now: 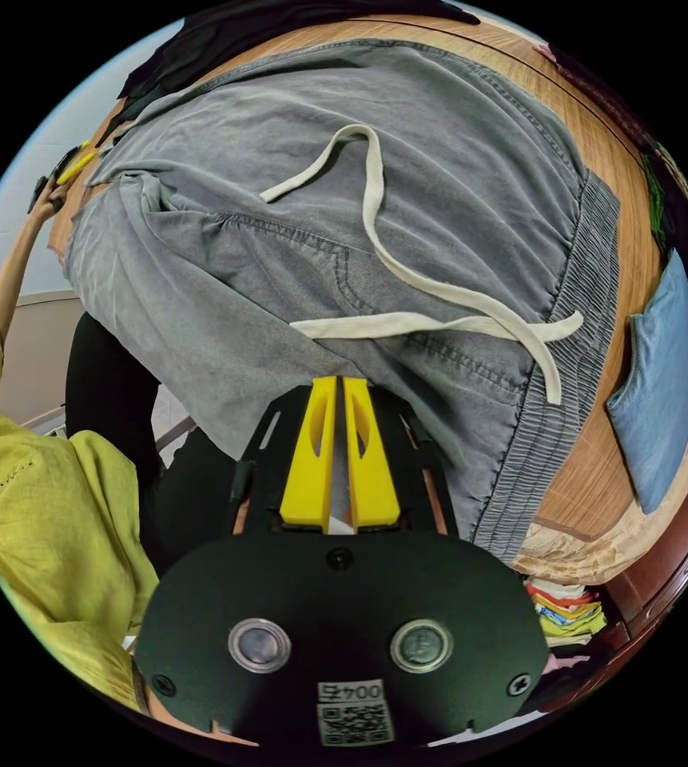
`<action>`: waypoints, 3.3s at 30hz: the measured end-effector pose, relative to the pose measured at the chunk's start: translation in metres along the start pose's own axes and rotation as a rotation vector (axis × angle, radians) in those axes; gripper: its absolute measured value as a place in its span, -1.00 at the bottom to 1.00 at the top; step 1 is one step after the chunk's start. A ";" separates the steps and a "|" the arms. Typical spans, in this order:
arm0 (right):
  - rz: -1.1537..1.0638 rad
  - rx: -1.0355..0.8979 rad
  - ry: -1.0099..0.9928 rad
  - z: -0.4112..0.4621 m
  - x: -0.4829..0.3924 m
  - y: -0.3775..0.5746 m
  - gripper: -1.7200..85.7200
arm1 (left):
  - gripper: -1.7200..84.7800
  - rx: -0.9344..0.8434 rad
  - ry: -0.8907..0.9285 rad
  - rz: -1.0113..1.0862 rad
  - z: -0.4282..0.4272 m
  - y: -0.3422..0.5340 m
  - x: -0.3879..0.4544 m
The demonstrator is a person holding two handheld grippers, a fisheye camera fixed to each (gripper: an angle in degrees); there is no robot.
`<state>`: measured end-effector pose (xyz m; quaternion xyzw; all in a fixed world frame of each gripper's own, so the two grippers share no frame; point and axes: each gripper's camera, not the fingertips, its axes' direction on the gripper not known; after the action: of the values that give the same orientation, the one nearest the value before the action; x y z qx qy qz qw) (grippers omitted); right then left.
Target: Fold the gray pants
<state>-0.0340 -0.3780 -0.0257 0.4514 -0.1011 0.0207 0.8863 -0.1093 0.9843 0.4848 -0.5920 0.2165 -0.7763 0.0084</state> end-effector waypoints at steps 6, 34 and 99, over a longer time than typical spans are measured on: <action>-0.006 0.006 0.011 0.005 0.001 0.000 -0.95 | -0.65 0.032 0.019 -0.179 0.037 -0.010 -0.020; -0.005 0.462 -0.102 0.014 -0.040 0.037 -0.66 | -0.71 0.071 -0.486 0.709 0.180 0.367 0.269; 0.216 0.550 0.397 -0.004 -0.035 -0.168 -0.69 | -0.92 -0.127 -0.461 0.586 0.271 0.370 0.229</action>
<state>-0.0459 -0.4721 -0.1688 0.6471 0.0355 0.2280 0.7267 -0.0179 0.4991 0.6224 -0.6634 0.4168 -0.5726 0.2417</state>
